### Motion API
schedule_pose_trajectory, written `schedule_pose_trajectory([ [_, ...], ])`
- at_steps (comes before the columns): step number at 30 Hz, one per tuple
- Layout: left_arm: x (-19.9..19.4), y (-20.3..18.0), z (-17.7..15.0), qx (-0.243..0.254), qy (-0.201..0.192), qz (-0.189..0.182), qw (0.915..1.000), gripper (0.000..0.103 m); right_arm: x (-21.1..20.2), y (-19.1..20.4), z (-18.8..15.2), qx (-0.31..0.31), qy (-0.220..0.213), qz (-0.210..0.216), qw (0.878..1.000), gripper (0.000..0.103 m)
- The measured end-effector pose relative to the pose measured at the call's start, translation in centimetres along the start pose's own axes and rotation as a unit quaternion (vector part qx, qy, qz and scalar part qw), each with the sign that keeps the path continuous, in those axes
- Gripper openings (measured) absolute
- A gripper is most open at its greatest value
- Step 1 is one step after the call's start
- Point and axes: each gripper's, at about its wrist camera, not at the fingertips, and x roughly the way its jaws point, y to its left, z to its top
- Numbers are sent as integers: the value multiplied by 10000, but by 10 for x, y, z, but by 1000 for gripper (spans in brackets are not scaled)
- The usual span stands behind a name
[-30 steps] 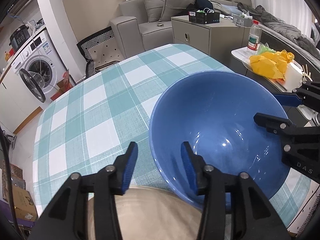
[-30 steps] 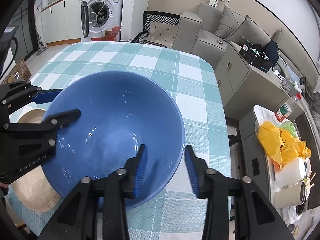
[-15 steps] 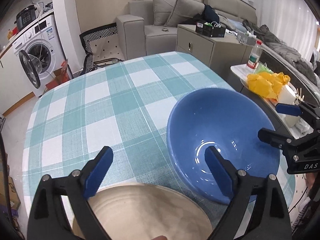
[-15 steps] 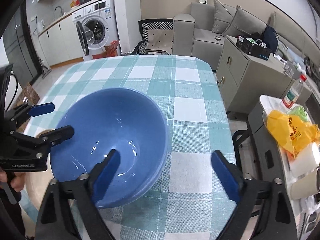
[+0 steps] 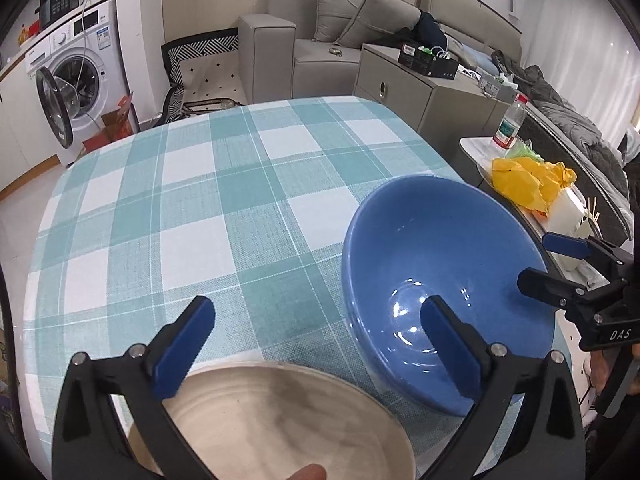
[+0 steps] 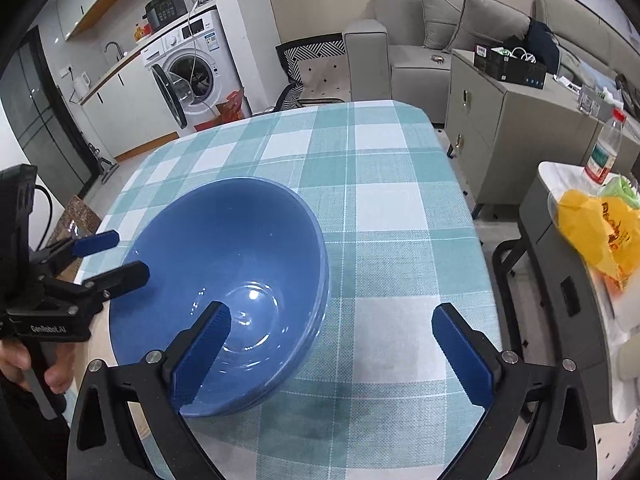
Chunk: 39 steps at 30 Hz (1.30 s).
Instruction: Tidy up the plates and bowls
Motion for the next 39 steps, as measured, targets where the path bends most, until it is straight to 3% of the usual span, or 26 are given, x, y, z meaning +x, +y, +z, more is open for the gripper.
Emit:
schedule_pose_trajectory([
  [6, 11, -1, -2, -159, 127, -22, 9998, 103, 16, 4, -1, 182, 169, 389, 9989, 100],
  [7, 11, 0, -1, -180, 117, -34, 9998, 103, 17, 5, -1, 196, 190, 446, 9986, 97],
  [9, 11, 0, -1, -174, 73, -54, 9998, 101, 20, 5, -2, 197, 231, 470, 9984, 77],
  [11, 12, 0, -2, -167, 65, -131, 9998, 98, 23, 2, -3, 293, 260, 490, 9980, 75],
  [14, 14, 1, -3, -262, 92, -328, 9991, 87, 26, -3, -5, 451, 266, 584, 9969, 62],
  [16, 17, 1, -3, -345, 163, -385, 9985, 62, 28, -6, -6, 510, 292, 588, 9965, 59],
  [18, 21, 2, -5, -459, 299, -470, 9974, 51, 28, -5, -8, 507, 297, 604, 9964, 52],
  [19, 23, 2, -6, -502, 336, -505, 9969, 41, 27, -5, -9, 518, 285, 636, 9962, 50],
  [24, 22, -10, -8, -391, 401, -598, 9966, 27, 23, 1, -9, 488, 241, 686, 9962, 29],
  [30, 19, -24, -7, -248, 426, -296, 9983, 24, 18, 12, -11, 364, 176, 338, 9986, 25],
  [39, 14, -29, -4, -190, 365, -234, 9989, 24, 14, 9, -9, 367, 186, 227, 9989, 23],
])
